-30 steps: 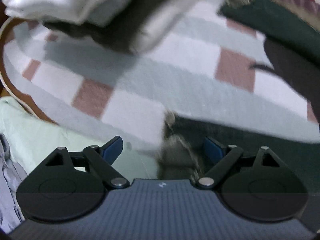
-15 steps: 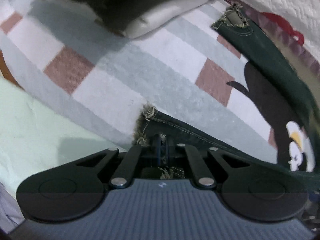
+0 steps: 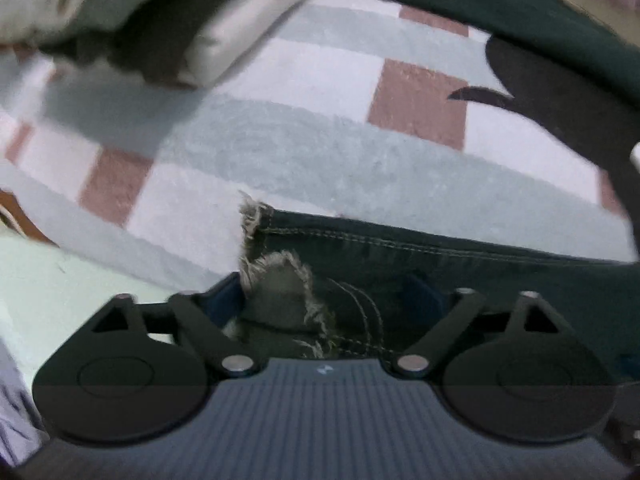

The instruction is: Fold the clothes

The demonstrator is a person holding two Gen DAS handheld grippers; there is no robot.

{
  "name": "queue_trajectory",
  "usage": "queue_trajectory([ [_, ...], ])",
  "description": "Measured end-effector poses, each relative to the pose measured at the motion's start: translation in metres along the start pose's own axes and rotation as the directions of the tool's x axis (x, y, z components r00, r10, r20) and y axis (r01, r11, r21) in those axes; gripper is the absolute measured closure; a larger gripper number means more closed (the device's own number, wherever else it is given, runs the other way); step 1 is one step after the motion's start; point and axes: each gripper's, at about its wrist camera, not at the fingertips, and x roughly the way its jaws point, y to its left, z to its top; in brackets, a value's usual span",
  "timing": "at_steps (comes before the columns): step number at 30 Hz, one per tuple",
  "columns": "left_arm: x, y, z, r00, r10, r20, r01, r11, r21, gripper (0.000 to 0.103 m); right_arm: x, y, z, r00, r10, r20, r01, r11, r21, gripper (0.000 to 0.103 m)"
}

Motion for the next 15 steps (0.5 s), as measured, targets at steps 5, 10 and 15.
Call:
queue_trajectory([
  [5,0.003,0.029,0.007,0.999,-0.037,0.008,0.038,0.986,-0.161,0.012,0.001,0.001,0.001,1.0,0.008,-0.007,-0.008,1.0,0.0,0.048],
  [10,0.008,0.047,0.007,0.997,-0.066,0.032,0.073,0.959,-0.273,0.004,0.001,-0.009,-0.001,0.999,0.049,0.007,-0.049,0.997,0.059,0.048],
  [15,-0.008,0.012,0.005,0.991,-0.075,0.113,0.08,0.996,-0.04,0.085,0.0,-0.037,-0.007,0.985,0.158,0.063,-0.169,0.958,0.233,0.048],
])
